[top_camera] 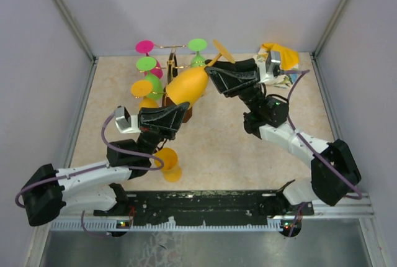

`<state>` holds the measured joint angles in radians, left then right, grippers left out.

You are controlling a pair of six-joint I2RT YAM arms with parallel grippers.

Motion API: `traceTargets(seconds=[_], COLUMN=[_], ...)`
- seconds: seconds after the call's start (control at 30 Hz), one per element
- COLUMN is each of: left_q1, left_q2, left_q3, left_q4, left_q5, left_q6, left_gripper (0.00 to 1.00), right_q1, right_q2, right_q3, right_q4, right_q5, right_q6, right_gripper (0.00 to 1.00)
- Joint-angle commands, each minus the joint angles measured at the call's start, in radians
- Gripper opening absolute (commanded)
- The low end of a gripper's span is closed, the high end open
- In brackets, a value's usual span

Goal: Place the wine glass upside down on the wine glass rack

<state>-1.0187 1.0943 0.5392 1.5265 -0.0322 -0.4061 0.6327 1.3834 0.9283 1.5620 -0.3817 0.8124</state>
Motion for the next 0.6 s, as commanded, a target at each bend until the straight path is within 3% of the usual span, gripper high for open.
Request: traceTargets(seconds=[0.0,0.27,0.43,0.57], left_q1=[-0.008,-0.008,-0.008,-0.008], left_q2=[0.025,0.002,-0.049,-0.079], left_q3=[-0.011,-0.03,-0.048,-0.068], left_q4=[0.143,0.136,0.076,0.026], left_q5=[0.076,0.065,0.058,0.053], left_q6=[-0.05,-0.021,0.025,0.047], left_gripper=[0.0,0.09,0.28,0.49], right_q1=[0.006,0.005,0.003,-0.004], right_q2=[0.003,-0.013,-0.043,-0.074], right_q3=[0.052,0.026,-0.003,-0.003], right_q4=[0.163,0.162,0.126,0.044], right_q5=[0.001,0.012,0.036,0.053], right_q6=[-0.048,-0.072,-0.134,-0.203], right_gripper=[0.2,0.05,0.0,0.0])
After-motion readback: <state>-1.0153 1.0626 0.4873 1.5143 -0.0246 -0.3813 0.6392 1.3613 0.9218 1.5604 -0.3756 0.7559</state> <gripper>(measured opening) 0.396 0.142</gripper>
